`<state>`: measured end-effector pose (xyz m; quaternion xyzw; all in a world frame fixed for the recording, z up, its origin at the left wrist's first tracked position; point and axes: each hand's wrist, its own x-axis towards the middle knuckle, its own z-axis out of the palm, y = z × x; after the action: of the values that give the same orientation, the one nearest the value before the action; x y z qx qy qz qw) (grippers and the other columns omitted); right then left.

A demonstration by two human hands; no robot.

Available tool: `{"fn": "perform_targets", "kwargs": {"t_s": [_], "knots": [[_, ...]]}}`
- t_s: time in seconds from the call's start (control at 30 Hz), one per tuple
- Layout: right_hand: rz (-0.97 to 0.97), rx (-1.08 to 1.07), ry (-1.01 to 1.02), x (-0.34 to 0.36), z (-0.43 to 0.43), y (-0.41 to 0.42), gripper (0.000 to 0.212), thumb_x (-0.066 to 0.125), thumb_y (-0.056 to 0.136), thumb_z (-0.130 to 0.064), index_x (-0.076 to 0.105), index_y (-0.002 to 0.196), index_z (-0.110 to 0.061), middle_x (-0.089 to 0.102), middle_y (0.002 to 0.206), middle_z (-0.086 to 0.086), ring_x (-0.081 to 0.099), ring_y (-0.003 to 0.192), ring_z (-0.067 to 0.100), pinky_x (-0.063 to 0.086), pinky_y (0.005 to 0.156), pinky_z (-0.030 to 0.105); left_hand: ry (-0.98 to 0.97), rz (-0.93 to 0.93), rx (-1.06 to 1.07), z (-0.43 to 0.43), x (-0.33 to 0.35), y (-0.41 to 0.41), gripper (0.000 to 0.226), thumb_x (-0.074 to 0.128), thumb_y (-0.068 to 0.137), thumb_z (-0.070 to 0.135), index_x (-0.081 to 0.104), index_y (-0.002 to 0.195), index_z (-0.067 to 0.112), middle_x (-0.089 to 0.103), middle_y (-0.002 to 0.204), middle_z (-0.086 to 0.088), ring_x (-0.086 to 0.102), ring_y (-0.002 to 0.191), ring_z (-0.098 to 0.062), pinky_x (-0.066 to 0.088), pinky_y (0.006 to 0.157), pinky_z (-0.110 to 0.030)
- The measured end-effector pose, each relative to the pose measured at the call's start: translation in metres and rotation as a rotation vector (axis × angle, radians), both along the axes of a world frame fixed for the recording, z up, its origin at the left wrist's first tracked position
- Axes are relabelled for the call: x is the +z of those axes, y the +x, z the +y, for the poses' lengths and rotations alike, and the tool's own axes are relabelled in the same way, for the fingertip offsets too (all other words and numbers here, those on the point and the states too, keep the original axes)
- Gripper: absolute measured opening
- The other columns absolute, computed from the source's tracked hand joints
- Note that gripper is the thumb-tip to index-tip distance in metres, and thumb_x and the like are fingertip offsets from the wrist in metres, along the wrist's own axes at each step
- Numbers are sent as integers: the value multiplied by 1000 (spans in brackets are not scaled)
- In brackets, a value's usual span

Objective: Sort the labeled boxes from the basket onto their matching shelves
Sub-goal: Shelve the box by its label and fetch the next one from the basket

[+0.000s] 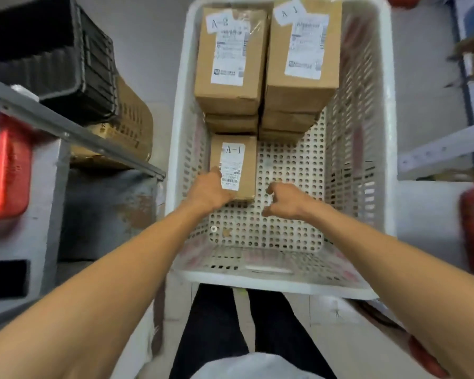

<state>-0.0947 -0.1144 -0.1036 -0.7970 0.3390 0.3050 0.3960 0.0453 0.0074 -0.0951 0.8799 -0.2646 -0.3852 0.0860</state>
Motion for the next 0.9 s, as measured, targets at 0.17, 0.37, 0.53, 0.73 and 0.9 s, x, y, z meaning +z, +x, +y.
{"fn": "perform_targets", "kwargs": {"t_s": [0.17,0.37,0.53,0.73,0.9], "knots": [[-63,-66,-46,-60,0,27,61,71,83,-24,42,133,-5,55,128,14,54,112,28,39,77,26,108,74,48,-8,-67,11,67,70,79,15,37,137,12,43,138,-14,46,123,-31,43,103,-42],[-174,-548,113,-115,18,58,85,79,73,-16,28,140,-10,47,132,11,48,121,27,46,100,39,112,72,302,-23,-118,7,100,76,77,21,7,148,3,28,149,-18,27,138,-34,29,114,-42],[-84,-751,73,-138,36,51,75,71,79,-22,30,138,-1,45,134,14,47,122,30,45,100,43,64,-98,249,-21,-133,-3,76,70,79,22,29,139,0,35,140,-14,37,128,-30,31,107,-33],[49,-805,-37,-141,22,22,58,63,82,-35,44,127,-3,58,121,11,58,106,28,53,85,41,-57,-1,309,-13,-140,-10,30,61,85,15,50,112,10,59,110,-7,53,99,-22,39,75,-30],[195,-738,-34,-142,5,-12,55,68,78,-32,49,122,-5,62,111,9,62,95,25,56,77,36,0,244,248,-23,-150,-9,23,63,88,27,52,103,14,63,103,-3,57,79,-12,42,58,-19]]}}
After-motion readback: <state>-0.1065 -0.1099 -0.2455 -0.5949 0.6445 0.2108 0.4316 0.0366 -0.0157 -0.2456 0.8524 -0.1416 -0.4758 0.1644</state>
